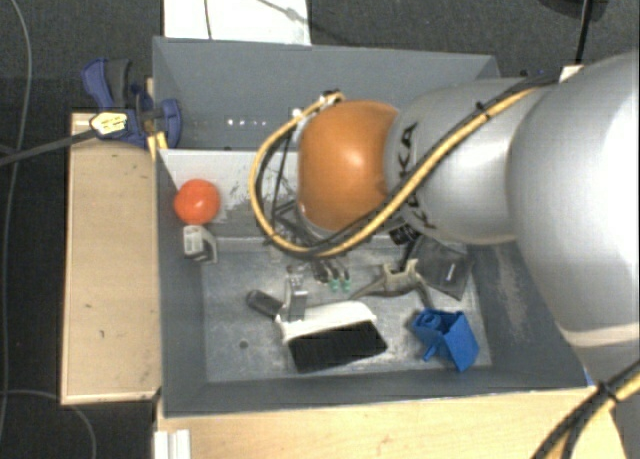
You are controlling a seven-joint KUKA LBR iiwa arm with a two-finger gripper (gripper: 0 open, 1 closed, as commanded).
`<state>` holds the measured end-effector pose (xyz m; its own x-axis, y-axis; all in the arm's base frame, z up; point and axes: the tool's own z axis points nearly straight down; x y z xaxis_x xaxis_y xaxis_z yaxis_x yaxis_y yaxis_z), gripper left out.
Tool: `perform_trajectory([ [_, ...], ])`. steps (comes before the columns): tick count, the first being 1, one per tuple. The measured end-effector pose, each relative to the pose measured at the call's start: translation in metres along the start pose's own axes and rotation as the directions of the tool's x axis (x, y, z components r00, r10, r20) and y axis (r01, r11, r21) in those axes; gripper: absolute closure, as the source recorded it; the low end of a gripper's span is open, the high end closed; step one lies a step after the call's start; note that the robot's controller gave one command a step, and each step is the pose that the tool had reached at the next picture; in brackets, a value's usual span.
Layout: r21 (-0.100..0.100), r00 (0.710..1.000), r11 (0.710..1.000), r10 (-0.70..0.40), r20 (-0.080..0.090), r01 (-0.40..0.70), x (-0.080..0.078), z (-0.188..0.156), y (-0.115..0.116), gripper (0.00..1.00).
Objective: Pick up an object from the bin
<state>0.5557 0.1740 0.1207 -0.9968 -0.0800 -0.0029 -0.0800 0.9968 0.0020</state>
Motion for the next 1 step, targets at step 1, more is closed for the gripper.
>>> perform_trajectory([
  [1,0.002,1.0,1.0,-0.004,-0.008,0.004,0.017,0.0144,-0.0135,0.0],
])
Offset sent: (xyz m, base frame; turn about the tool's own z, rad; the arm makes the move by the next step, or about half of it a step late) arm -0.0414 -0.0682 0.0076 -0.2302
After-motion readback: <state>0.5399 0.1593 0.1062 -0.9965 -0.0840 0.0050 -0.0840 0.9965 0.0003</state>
